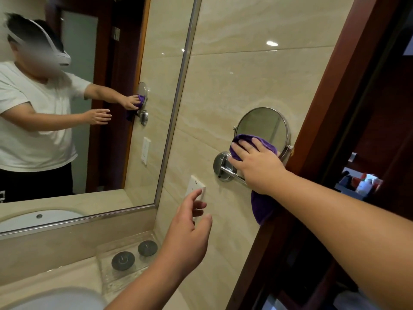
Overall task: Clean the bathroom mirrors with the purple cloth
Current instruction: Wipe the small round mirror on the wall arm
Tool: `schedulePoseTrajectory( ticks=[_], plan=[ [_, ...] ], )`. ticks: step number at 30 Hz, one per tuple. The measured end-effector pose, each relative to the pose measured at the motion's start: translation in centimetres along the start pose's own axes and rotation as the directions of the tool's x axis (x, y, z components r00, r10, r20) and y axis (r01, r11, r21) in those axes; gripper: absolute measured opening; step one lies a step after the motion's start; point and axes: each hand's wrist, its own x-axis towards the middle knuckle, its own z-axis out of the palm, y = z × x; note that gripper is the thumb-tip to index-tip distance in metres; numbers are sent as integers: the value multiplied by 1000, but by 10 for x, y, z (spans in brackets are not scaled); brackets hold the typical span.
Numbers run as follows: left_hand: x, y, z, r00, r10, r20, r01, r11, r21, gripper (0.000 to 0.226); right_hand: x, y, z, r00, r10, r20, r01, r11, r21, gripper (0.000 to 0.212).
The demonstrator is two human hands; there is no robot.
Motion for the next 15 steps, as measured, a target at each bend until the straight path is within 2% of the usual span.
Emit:
schedulePoseTrajectory(
  ticks=[2,4,7,10,12,14,15],
  plan=[
    [2,-6,-7,1000,-6,-16,7,1000,7,55,15,6,-7,998,53,-20,-53,998,18,64],
    [4,-14,-16,1000,0,-26,0,1000,23,54,26,17,-14,976,198,-92,-195,980,42,65],
    [11,-24,-29,999,-7,-35,7,1000,14,52,28,25,-14,886,403,-229,-380,915,136,66],
    [17,-31,-42,999,-1,-44,1,1000,7,52,14,1,1,880,396,-261,-354,915,194,60],
    [20,-36,-54,998,9,-56,-9,1000,6,52,5,-29,10,878,399,-263,-311,895,319,55],
    [23,-44,-69,997,8,-75,-6,1000,18,53,2,-70,12,843,479,-245,-286,784,551,55],
    [25,-50,-78,996,3,-84,-2,1000,20,53,2,-94,11,802,553,-225,-262,664,700,55]
  ],
)
